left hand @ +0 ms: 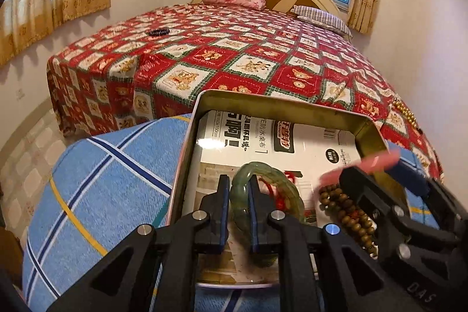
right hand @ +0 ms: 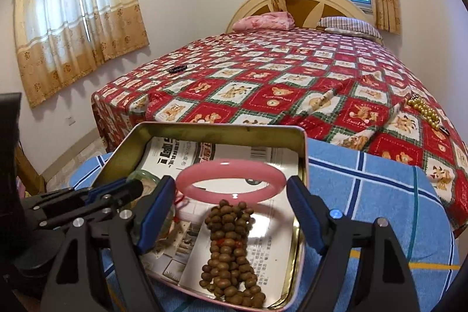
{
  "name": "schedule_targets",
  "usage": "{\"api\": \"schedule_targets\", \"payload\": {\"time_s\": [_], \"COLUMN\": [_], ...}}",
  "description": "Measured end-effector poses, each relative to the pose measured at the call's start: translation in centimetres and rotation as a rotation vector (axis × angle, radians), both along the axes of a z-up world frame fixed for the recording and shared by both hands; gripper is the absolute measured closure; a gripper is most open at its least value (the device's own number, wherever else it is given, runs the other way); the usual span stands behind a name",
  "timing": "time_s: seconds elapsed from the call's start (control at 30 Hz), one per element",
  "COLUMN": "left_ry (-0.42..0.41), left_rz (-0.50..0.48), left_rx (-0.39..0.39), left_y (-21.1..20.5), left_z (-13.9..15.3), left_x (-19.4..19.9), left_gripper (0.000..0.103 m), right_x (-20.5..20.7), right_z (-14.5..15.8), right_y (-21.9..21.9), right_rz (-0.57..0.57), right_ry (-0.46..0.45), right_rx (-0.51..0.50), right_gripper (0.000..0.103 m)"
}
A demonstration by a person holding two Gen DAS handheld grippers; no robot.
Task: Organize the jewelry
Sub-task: 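Open both tools and withdraw them from the tin, then grasp the gold wristwatch with the left tool while the right tool grasps the pearl necklace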
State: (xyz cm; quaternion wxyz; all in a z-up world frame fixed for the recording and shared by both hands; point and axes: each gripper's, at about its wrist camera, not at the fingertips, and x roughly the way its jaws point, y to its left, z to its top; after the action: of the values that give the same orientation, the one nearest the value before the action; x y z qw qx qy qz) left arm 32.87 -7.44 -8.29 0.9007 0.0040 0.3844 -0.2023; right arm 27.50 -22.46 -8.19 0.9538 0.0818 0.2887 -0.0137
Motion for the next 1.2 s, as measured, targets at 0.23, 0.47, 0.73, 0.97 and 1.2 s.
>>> {"api": "schedule_targets", "payload": {"time_s": [0.23,0.47,0.73,0.97,1.2], "left_ry": [0.024,-0.031,-0.059,-0.028,0.003], "left_rz": [-0.024,-0.015,0.035,0.047,0.057], "left_rx": [-0.091,-0.058,0.047,0.063,0.033], "left_y": [0.5,2.1,5.3,7.8,9.6], "left_z": [1.3,3.0,3.1,2.3,1.4], "left_x": [-0.6,-3.3,-8.4,-12.6,-16.7], "left_gripper": [0.043,0.041,0.041,0.041,0.041], "right_x": [-2.0,-5.5,-9.4,-13.3,-15.9], "right_z": [1.1,1.9,1.2,0.1,-0.9], "right_y": [-0.9,-1.8,-1.4,-1.0,0.1], "right_rz": [-0.006,-0.074,-0.082,-0.079,-0.039], "right_ry": [-0.058,-0.074,-0.008,0.062,0.105], "right_rx": [0.078,0.087,0.073,0.101,0.092], "right_gripper": [0.016,0.015,0.015,0.015,0.03]}}
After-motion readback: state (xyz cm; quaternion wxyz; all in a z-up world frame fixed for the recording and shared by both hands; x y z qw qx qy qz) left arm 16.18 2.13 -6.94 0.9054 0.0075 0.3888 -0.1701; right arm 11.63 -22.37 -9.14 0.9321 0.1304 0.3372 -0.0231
